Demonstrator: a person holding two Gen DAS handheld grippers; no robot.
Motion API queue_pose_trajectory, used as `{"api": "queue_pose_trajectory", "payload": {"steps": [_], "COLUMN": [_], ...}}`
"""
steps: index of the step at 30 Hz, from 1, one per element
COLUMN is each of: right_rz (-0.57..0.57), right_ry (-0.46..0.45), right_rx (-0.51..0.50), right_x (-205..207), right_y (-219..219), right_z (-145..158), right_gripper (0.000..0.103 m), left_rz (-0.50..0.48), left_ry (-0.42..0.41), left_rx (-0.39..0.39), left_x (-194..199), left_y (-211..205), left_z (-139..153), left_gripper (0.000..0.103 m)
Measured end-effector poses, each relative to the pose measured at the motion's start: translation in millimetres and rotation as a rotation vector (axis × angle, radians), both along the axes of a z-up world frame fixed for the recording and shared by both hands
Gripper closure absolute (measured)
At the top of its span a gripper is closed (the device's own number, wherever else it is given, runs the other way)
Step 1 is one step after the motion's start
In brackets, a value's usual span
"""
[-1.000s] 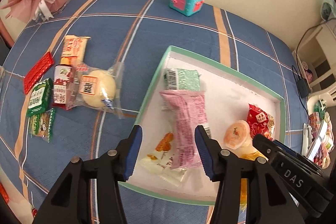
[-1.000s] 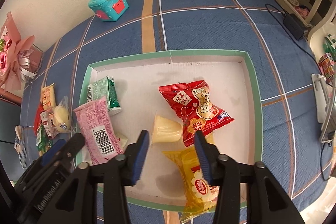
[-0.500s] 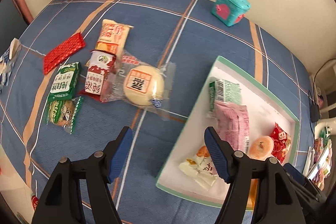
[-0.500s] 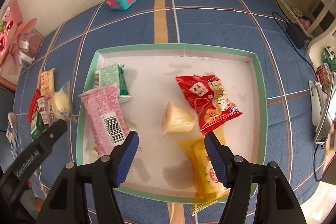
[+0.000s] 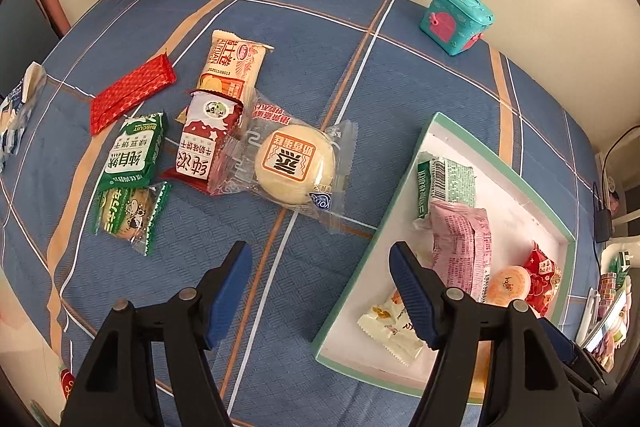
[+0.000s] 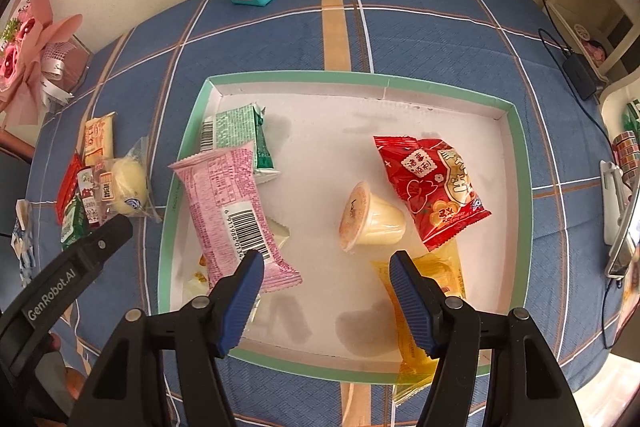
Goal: Organize snacks
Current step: 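Withdraw both tools from the tray toward the remaining snacks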
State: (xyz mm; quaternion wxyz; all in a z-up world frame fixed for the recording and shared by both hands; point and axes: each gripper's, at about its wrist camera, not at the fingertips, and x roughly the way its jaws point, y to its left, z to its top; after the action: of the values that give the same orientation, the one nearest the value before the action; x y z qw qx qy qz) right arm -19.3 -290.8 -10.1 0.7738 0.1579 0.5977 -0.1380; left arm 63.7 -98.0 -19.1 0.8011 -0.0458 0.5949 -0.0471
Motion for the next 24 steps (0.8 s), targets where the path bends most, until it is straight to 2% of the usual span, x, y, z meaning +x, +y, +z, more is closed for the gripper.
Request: {"api": "queue_pose_trajectory", "payload": {"steps": [2,3,5,8,10,13,24], "right_rz": [-0.001,-0.001,-0.006,-0.014,-0.017,-0.026,-0.054], "right_ry": [0.002,0.001,-0.003,-0.007,0.000,0.006,-0.006], "right_rx": [0.001,0.001,0.006,0.016,0.013,0.020,0.072], "right_x": [0.2,0.2,0.4,0.5,0.3,-0.4,-2.0], "right_y": [-0.7,-1.1,-2.2,-4.3,-5.4,-7.3,-12.1], "right_z": [-0.6,-0.9,-1.8,-4.4,-6.1,-8.8,-9.0], "right_gripper": [0.034,0.033,0.018,0.005,0.004,0.000,0.000], "left_rz": [-0.005,-0.007,-0.007,-0.005,0.001,0.002,-0.028], "left_ry": [-0.001,-0.004,-0.013,-0.019,-0.018,-0.026,-0.037], "left_rx": [-0.002,0.002,0.022,0.052,0.065,0.079,0.096], "left_x": [0.1,0.4,0.9,1.6,2.4,2.6,1.7], "left_y": [0.1,0.1,0.1,0.5,1.7,3.0,-2.0], "left_z": [0.0,-0.5,-1.5,-3.5,-5.6,-7.1,-6.9], "left_gripper": [0.029,0.023,0.021,0.020,0.007,0.007,0.004]}}
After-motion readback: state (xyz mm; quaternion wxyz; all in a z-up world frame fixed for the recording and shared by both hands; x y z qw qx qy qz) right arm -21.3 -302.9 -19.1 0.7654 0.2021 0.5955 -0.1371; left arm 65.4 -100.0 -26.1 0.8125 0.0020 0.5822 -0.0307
